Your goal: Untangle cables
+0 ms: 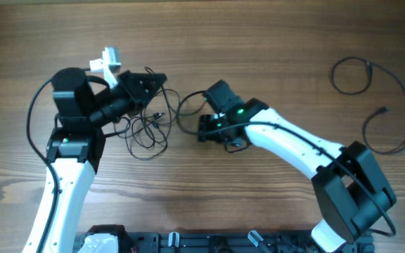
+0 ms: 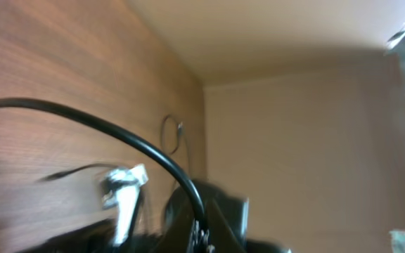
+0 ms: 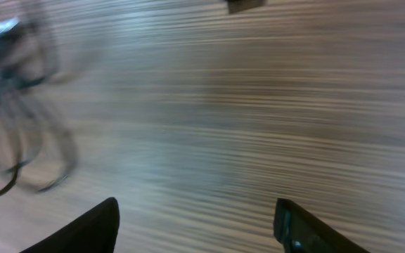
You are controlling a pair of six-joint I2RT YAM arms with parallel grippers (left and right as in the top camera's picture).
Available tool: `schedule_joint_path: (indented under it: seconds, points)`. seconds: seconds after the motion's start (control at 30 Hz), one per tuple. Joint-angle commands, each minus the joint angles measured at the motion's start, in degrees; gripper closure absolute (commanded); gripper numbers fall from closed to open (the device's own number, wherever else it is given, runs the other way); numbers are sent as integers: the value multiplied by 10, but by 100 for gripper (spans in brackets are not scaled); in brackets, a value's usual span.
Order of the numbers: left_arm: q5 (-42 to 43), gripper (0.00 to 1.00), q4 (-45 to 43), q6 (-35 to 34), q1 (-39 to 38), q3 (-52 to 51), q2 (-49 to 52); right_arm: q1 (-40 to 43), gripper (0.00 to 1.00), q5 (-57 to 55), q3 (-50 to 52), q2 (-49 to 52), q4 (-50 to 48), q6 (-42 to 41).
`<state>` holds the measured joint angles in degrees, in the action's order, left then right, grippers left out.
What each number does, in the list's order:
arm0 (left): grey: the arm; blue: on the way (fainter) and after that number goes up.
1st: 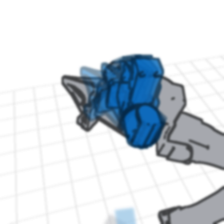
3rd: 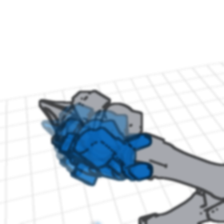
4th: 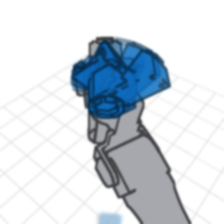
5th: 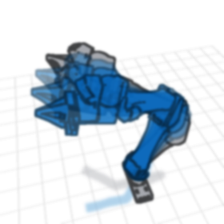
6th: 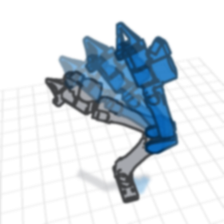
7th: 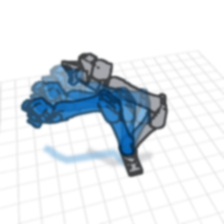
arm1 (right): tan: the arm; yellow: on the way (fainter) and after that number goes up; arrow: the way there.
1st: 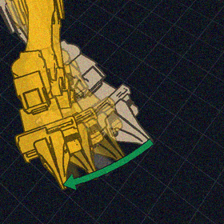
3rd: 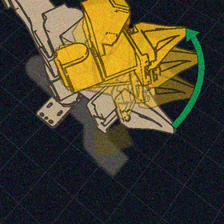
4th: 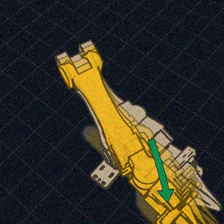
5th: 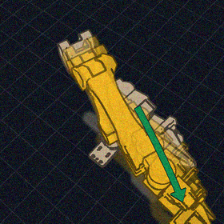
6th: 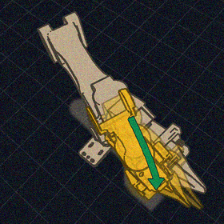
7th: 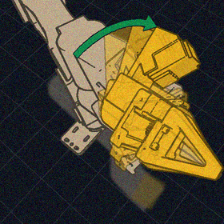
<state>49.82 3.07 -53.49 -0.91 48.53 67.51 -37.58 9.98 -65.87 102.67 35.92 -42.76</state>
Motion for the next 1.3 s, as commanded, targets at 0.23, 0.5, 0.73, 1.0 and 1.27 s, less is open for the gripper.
schedule_joint_path:
  seconds: [0.23,0.5,0.73,1.0,1.27]
  points:
    - [-76,48,113,261,-43,3,28,99,16,112,0,10,13,99]
    - [-183,46,198,279,34,3,28,79,15,146,0,10,9,126]
    - [-336,45,291,278,59,2,29,52,10,223,0,10,-9,219]
    - [-416,40,353,278,59,-12,55,66,12,39,-9,8,30,126]
    - [-416,41,358,278,59,-18,104,168,14,-21,-50,-41,122,48]
